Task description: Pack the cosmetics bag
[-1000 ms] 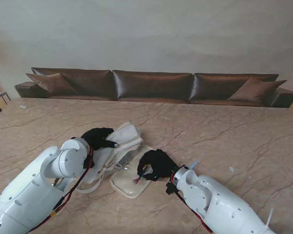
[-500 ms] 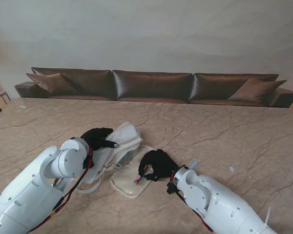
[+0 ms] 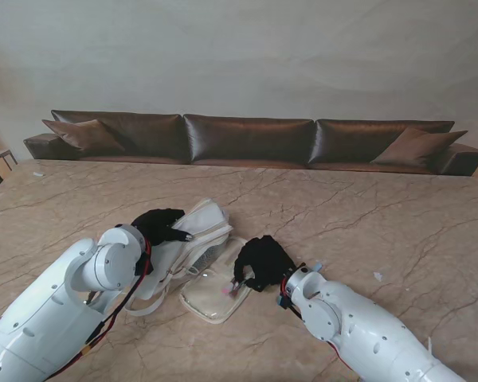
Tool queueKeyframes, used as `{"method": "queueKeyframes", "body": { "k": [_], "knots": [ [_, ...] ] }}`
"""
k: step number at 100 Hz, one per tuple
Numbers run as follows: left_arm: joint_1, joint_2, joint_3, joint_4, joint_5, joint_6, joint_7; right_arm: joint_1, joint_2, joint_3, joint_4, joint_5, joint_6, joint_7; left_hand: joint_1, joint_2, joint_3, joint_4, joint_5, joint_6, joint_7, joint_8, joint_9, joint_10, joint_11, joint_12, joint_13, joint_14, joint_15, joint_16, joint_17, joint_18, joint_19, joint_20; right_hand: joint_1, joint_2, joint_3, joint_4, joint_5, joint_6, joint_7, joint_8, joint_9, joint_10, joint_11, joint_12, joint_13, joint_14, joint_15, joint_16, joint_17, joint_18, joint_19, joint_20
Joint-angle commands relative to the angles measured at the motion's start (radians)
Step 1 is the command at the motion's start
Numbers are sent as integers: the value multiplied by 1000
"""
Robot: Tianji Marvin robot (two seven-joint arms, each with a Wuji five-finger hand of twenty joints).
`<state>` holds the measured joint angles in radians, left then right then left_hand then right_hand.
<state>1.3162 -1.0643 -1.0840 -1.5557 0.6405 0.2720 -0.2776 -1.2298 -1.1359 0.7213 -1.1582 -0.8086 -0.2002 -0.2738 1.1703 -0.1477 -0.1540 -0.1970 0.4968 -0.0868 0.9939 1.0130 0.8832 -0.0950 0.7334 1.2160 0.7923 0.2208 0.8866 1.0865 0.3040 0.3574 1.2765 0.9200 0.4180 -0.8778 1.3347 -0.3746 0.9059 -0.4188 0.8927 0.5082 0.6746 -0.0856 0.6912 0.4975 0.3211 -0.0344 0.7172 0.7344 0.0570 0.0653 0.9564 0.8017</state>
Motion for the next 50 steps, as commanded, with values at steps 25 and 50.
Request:
{"method": "queueKeyframes", "body": {
  "k": [25, 50],
  "knots": [
    [12, 1, 2, -2, 1, -7, -9, 22, 15, -26, -30, -72, 60, -25, 121, 74, 59, 39, 28, -157, 97, 30, -4, -43, 30, 21, -12, -17, -8, 11, -12, -7, 2, 12, 55, 24, 23, 39, 84, -37, 95, -55, -7, -5, 7, -3, 1, 20, 8, -6, 4, 5, 17, 12],
    [14, 1, 3, 0, -1, -4, -11, -5, 41, 11, -86, -132, 84, 23, 121, 73, 58, 39, 27, -157, 96, 31, -5, -42, 30, 22, -13, -18, -8, 11, -12, -8, 2, 12, 17, 7, -27, 27, -79, 2, 42, -113, -51, 11, -13, -5, -32, 26, -13, -10, -16, 1, 3, 5]
  ]
}}
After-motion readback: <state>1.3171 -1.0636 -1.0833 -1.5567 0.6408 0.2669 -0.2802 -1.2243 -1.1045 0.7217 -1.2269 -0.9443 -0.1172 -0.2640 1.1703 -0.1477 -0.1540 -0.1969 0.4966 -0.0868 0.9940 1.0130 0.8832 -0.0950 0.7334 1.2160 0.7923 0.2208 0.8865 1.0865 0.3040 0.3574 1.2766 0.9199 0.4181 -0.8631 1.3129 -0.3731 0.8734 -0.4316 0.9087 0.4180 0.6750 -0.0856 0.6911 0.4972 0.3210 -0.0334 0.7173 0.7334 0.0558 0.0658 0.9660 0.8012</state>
